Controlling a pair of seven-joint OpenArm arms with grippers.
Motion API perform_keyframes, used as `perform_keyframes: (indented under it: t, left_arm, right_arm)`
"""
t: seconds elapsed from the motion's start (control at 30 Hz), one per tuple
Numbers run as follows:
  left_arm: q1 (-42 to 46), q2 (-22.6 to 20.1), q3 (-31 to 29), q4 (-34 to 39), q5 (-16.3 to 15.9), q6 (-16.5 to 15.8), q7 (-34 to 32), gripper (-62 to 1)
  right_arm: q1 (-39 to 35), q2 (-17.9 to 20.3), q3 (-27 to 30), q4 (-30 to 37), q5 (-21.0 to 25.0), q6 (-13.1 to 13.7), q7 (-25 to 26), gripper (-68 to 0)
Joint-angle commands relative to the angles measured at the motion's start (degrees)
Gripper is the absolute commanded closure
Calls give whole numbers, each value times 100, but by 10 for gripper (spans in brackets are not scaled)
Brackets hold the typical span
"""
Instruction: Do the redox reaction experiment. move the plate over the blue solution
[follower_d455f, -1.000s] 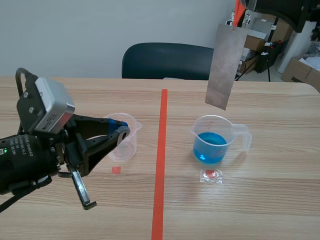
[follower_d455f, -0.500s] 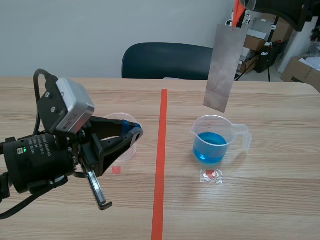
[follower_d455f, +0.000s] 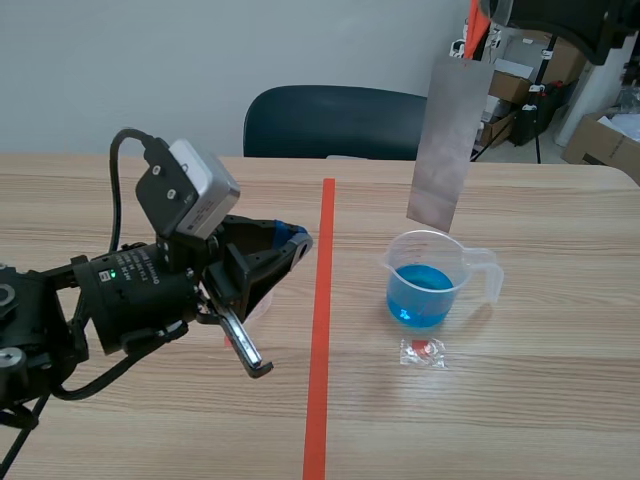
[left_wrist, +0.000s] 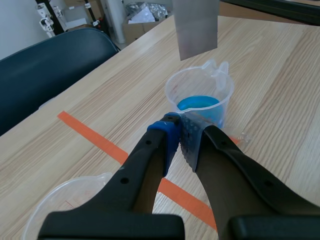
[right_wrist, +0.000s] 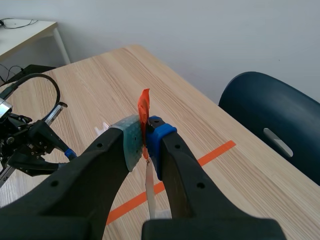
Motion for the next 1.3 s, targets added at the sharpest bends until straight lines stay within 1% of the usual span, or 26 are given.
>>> perform_keyframes:
  t: [0.0,0.1,0.27,0.4,0.5,0.77,1.27]
  left_arm:
    - [-153,90,103,-70,-50,46,-59,-40]
    - [-313,208,210,-286,81,44,-57,-40]
    - [-422,358,323,-455,92,50,-59,-40]
    - [-520,492,374,-518,103,129,-57,-40]
    - [-592,584,431,-533,212,142,-55,-40]
    - [-767,789,546,-575,221,175,107,-40]
    - [-1174,1029,629,-1104,223,175,105,-40]
  right_arm:
    - [131,15,28,57,76,22,105,-4]
    - [131,15,28,55,76,22,105,-4]
    - [131,15,28,50,76,22,105,-4]
    - [131,15,28,50,76,22,105,-4]
    - [131,15,28,50,79,22,105,-4]
    - [131,15,28,50,120,22,83,-4]
    - [131,15,28,50,122,22,83,-4]
